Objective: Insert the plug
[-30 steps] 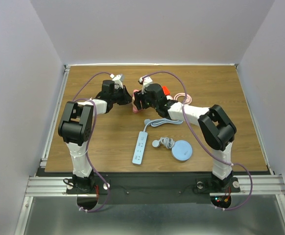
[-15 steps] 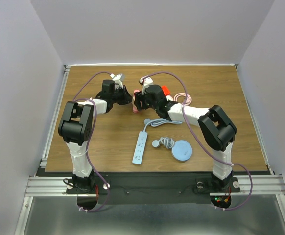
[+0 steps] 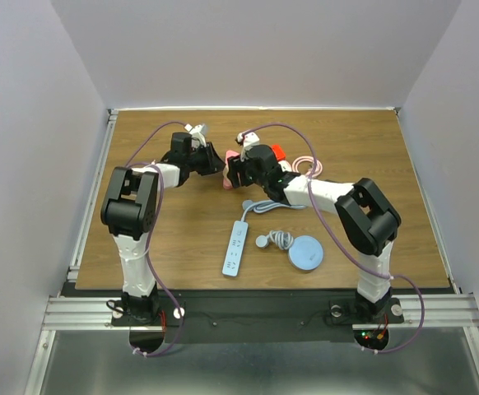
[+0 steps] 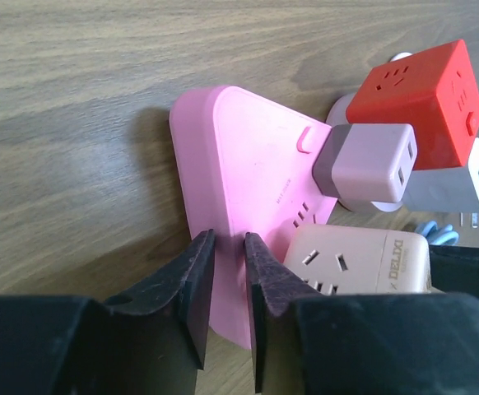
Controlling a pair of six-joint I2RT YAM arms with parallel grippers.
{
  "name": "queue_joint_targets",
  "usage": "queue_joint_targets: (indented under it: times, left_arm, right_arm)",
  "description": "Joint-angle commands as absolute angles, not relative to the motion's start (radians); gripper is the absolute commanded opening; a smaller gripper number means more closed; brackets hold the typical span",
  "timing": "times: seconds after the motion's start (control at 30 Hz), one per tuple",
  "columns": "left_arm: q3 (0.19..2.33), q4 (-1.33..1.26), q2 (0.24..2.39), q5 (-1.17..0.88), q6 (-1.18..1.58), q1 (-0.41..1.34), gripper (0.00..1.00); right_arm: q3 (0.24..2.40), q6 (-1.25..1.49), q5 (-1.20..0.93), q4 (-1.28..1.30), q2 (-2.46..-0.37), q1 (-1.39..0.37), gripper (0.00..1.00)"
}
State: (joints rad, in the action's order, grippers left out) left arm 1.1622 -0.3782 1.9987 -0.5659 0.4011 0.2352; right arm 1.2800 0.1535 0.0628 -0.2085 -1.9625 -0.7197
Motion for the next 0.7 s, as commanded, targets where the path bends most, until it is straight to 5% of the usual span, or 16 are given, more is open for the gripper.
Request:
queue_joint_targets:
  times: [0.0,0.67]
  left_arm:
    - [1.166,-0.351,2.043,-0.647,0.431,0.256,0.34]
    - [1.216,-0.382,2.08,-0.621,0.48,0.255,0.48]
  right_arm:
    - [1.187,0.155,0.086,0.167,-2.069,-0.738,0.0]
    - [1.247,0.133,0.123,0.201,-2.028,-0.736,0.0]
